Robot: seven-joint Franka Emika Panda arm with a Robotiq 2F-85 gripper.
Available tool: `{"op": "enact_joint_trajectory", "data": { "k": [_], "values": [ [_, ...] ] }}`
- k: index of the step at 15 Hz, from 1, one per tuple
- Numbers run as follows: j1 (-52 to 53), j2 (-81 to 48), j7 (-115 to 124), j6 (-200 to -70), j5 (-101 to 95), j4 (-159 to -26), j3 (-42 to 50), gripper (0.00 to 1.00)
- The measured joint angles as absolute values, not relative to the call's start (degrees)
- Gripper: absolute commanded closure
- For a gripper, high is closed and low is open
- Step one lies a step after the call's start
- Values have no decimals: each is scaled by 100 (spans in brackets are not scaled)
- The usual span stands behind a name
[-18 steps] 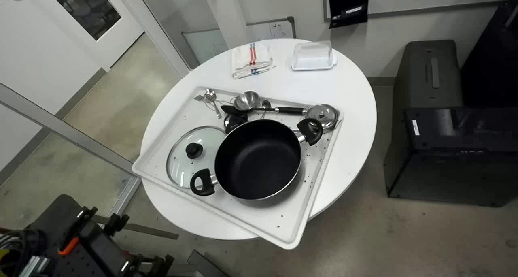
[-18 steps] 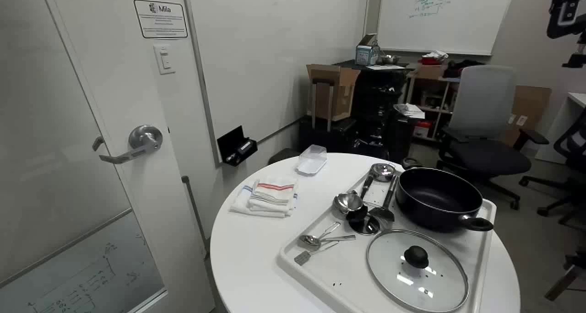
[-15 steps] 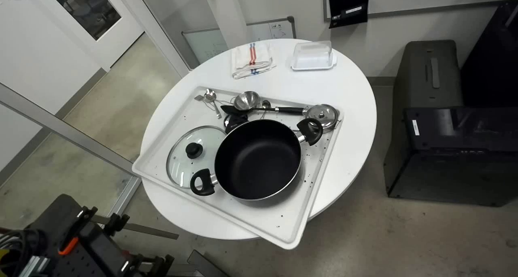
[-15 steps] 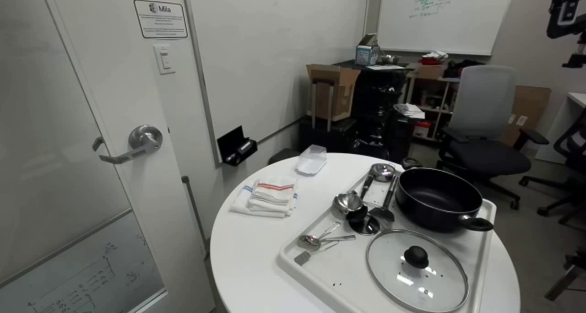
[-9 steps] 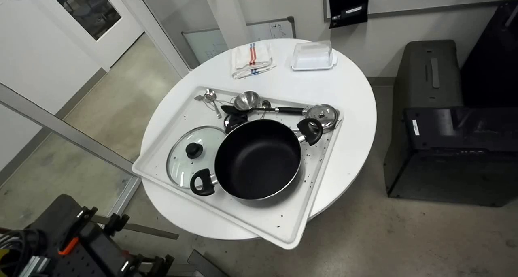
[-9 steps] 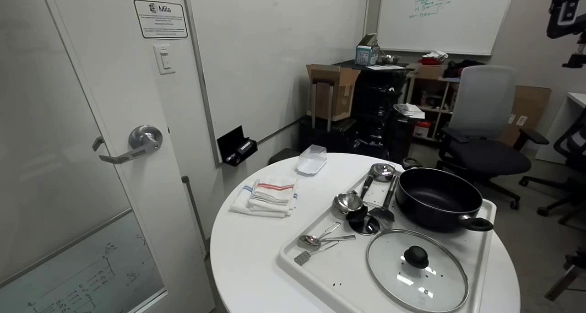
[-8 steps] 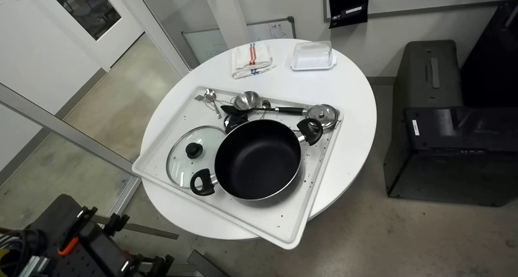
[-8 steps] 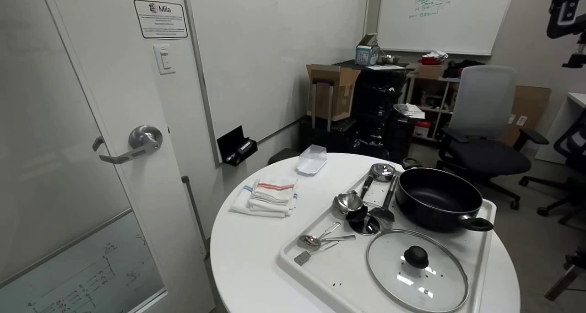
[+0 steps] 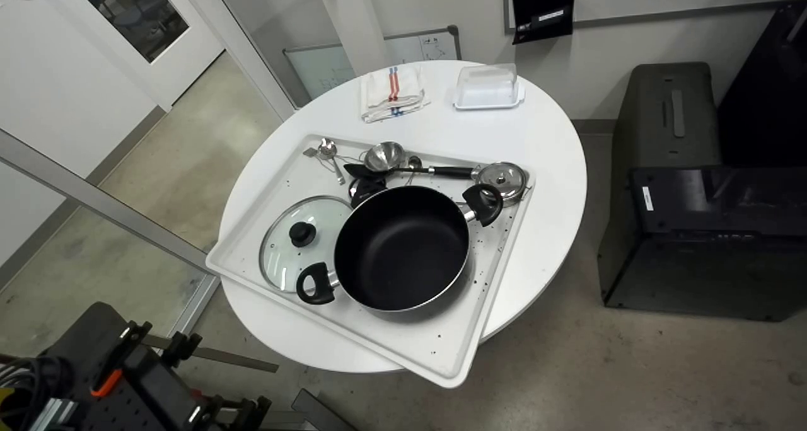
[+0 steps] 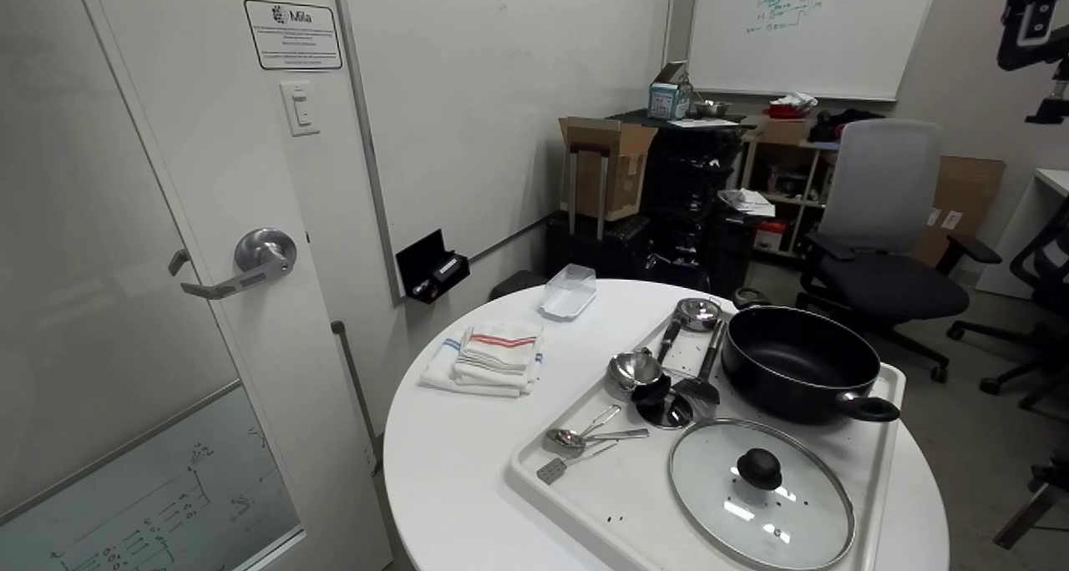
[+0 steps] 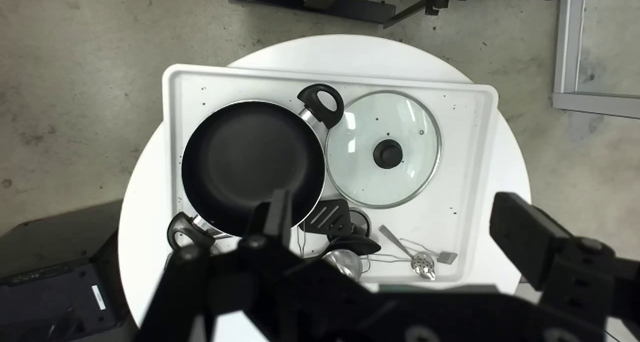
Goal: Put the lid on the pot
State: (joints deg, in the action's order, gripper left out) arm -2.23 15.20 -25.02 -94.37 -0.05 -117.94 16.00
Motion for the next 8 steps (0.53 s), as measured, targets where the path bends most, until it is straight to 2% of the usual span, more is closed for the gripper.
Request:
{"op": "enact_joint_trajectory", "data": {
  "k": [8],
  "values": [
    [-277, 1268, -2495, -9660, -148, -12050, 1133, 0]
  ]
}}
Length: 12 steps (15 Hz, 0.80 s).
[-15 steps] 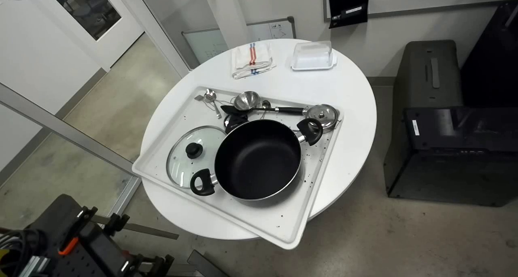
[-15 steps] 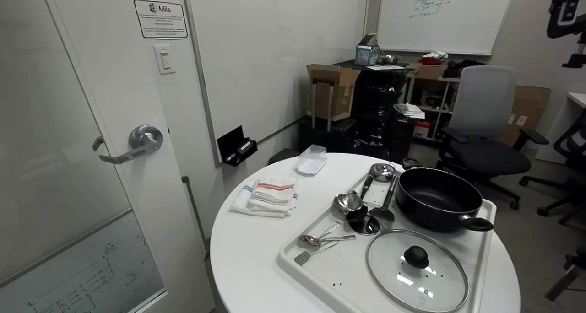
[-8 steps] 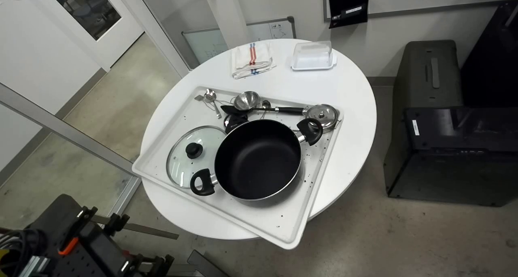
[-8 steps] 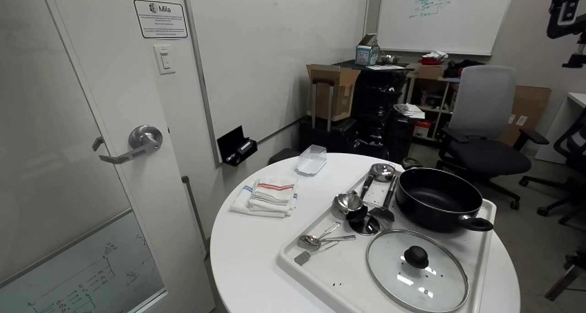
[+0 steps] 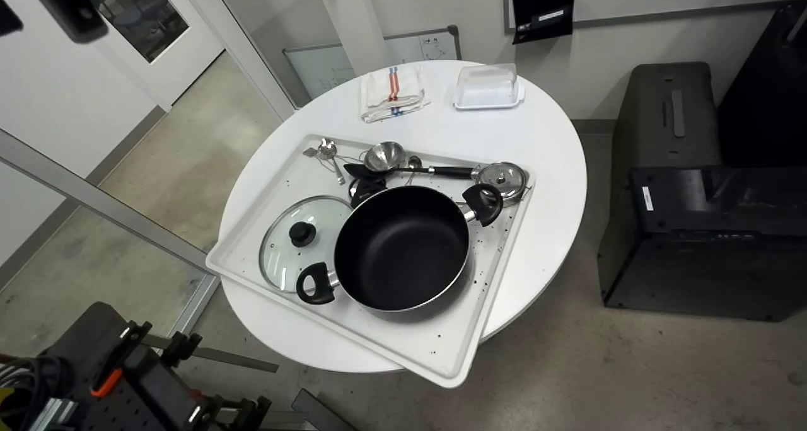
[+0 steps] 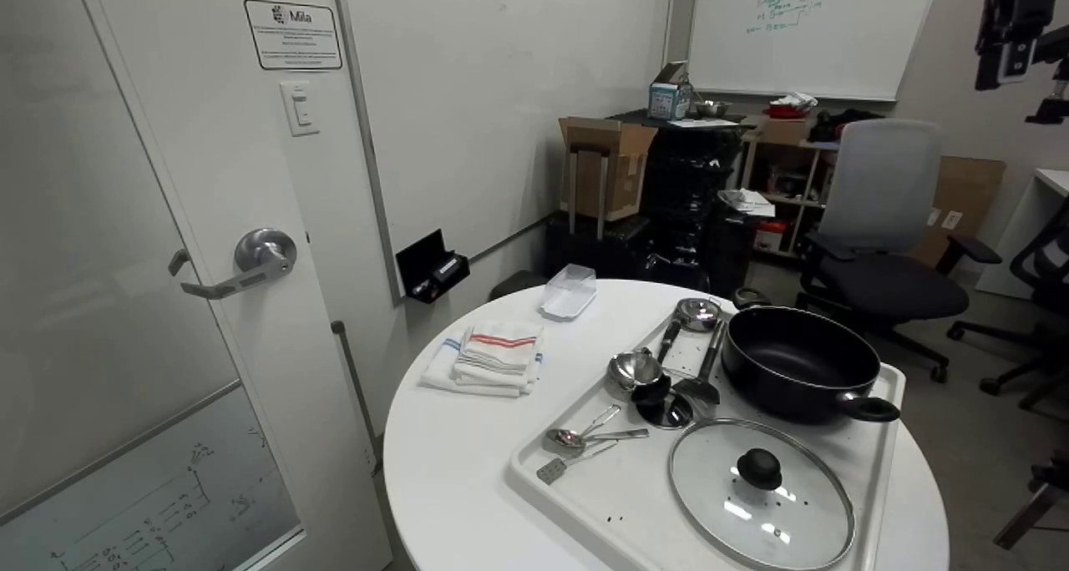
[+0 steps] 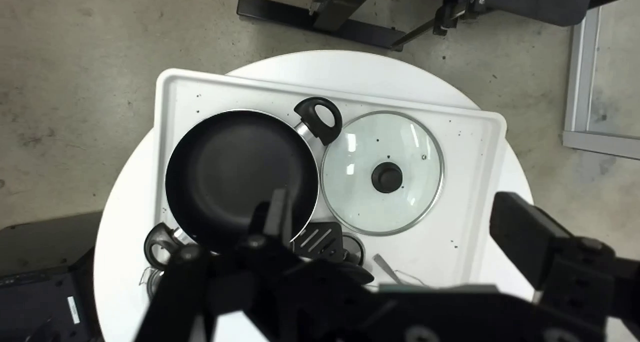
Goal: Put the lid on the pot
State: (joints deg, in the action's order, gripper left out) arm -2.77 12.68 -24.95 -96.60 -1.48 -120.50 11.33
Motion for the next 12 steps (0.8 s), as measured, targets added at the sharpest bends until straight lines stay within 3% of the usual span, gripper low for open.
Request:
{"op": "enact_joint_trajectory", "data": {
  "k": [6, 12],
  "values": [
    [-178, 756, -2494, -10327, -352, -12540, 641, 0],
    [-24, 158, -2495, -11869, -647, -13161, 263, 0]
  ]
}}
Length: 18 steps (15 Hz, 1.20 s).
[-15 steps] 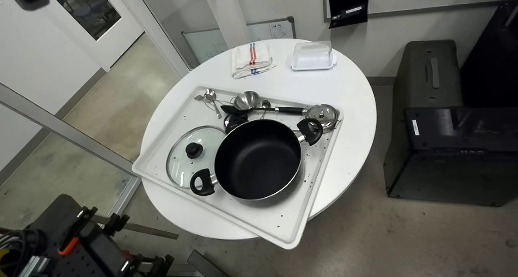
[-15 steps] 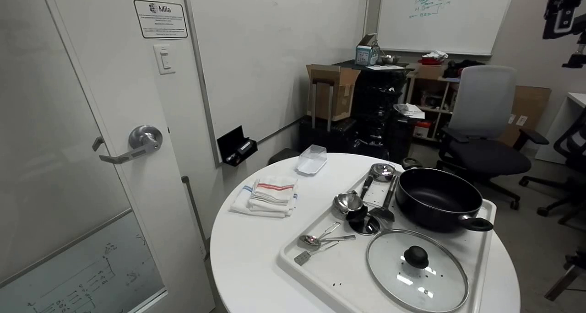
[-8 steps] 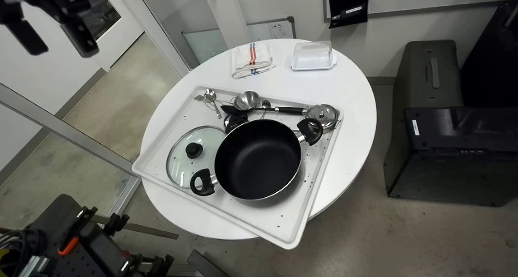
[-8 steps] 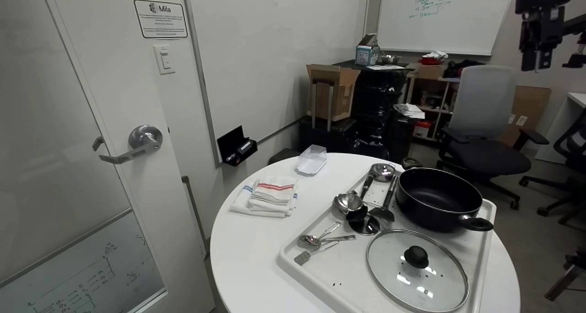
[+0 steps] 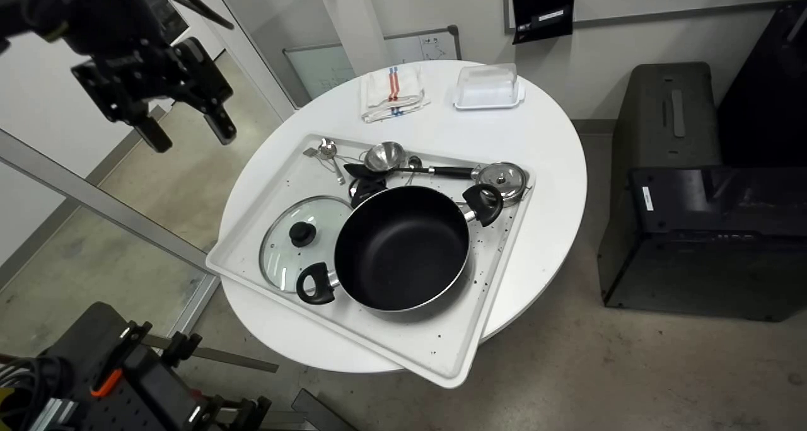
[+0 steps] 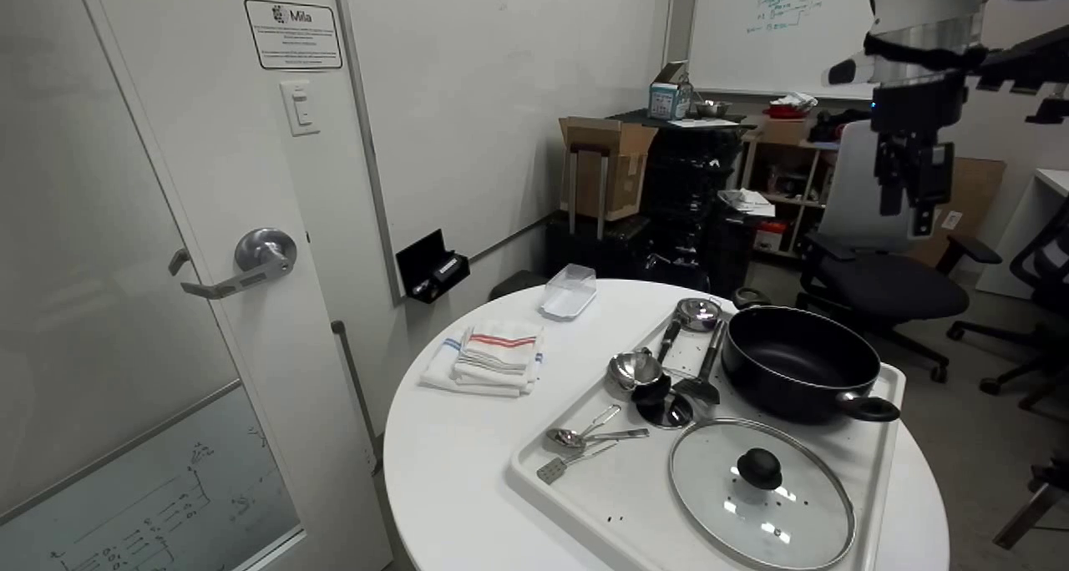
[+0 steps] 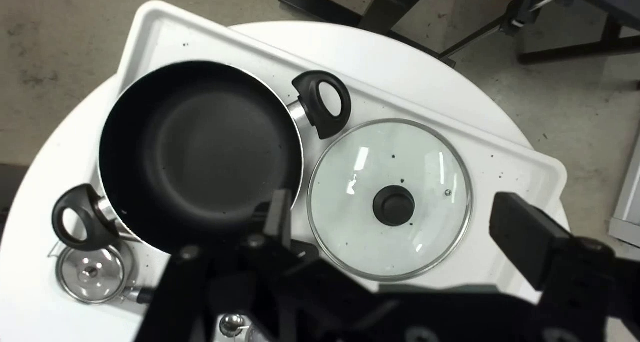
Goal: Put the lid on the pot
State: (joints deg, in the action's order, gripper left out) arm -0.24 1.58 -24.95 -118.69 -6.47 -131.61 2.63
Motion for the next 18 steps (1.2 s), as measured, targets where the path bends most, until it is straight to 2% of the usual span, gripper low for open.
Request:
{"op": "enact_joint_trajectory", "data": {
  "k": [7, 18],
  "values": [
    [111, -819, -2494, -13600, -727, -13615, -104, 0],
    [451, -2543, -1805, -14917, -1760, -13404, -233, 0]
  ]
}}
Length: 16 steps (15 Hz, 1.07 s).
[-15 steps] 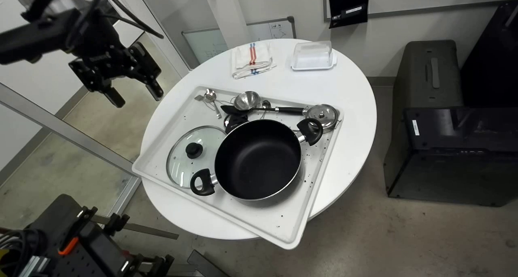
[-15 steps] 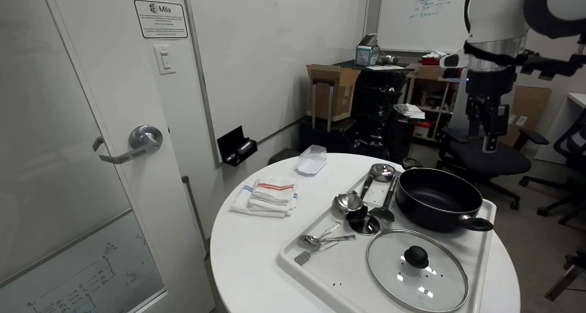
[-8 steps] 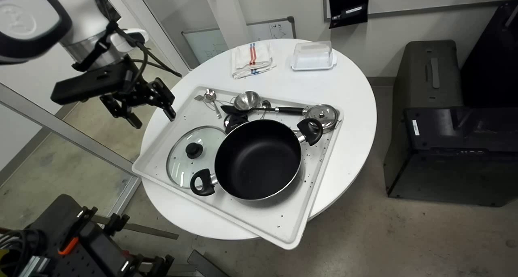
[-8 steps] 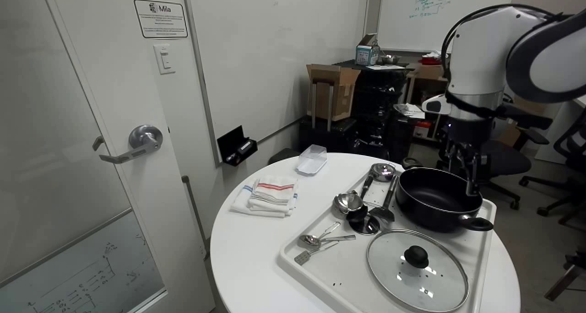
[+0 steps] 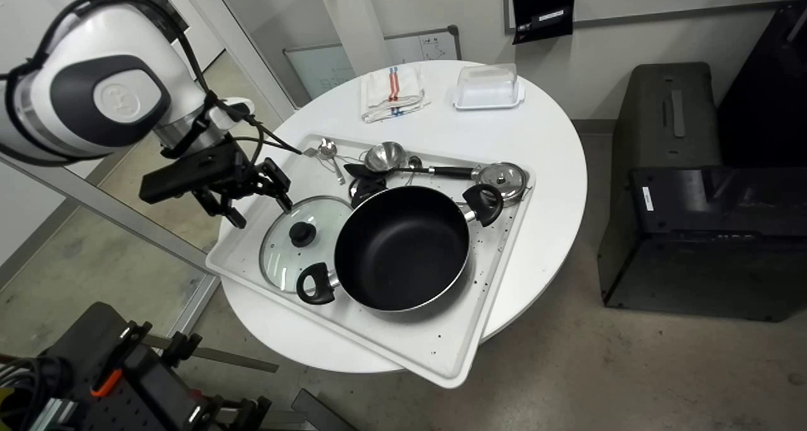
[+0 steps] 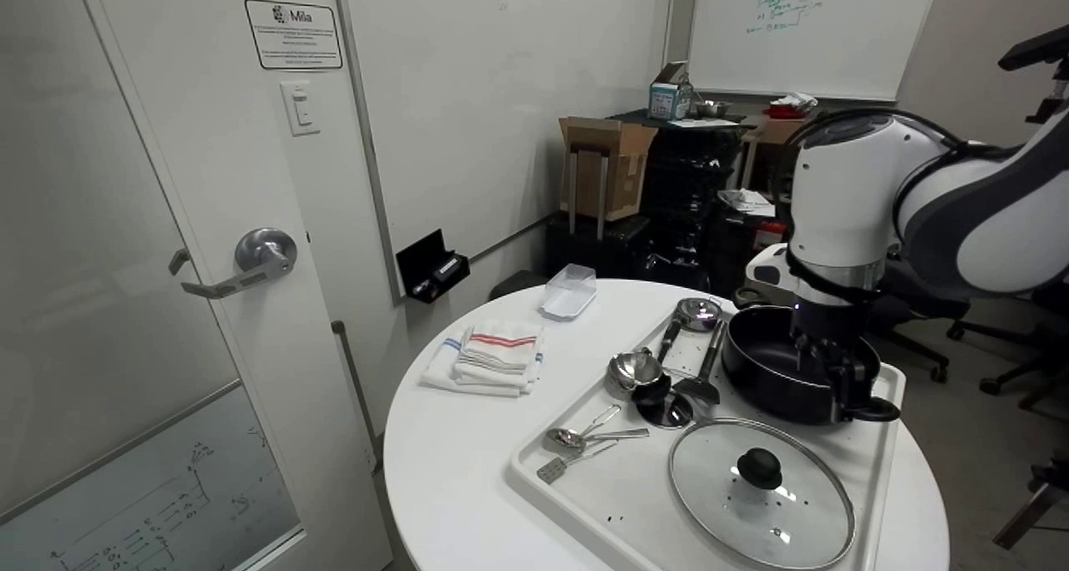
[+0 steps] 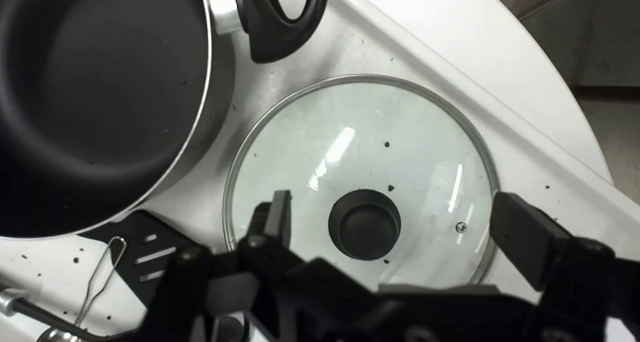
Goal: Put the lid on the pot
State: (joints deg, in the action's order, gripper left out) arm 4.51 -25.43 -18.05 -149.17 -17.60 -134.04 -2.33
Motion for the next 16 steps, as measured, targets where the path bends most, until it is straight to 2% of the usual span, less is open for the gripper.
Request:
{"op": "enact_joint_trajectory", "data": {
  "k": [16],
  "values": [
    [1140, -4400, -1446, -16404, -2380, -12615, 307, 0]
  ]
}}
